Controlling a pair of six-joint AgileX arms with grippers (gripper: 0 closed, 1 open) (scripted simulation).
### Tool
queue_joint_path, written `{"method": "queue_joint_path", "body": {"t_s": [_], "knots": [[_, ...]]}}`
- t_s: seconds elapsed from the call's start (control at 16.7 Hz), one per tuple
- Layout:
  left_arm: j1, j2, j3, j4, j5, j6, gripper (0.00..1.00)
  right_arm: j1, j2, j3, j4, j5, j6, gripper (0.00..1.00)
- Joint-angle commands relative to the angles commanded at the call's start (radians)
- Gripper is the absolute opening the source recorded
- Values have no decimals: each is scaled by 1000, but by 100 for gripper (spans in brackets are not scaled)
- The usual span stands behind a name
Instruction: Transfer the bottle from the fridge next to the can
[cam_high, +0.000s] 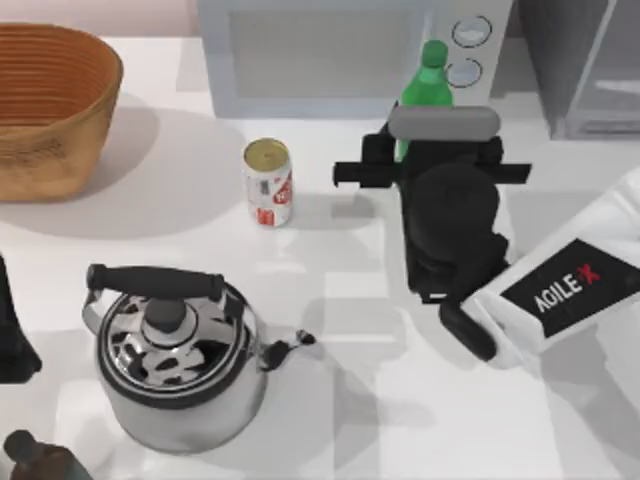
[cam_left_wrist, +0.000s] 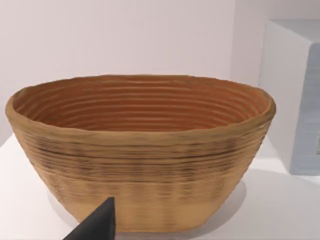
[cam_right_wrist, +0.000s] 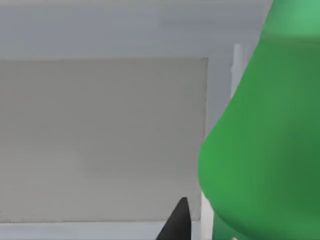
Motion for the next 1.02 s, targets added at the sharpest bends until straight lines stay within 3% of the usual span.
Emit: {"method": "queue_joint_path", "body": {"t_s": [0.36,1.02], "knots": [[0,0,0,0,0,0,100,0,0,0,0,0,0,98],[0,0,0,0,0,0,100,7,-8,-16,8,7,0,100]]}}
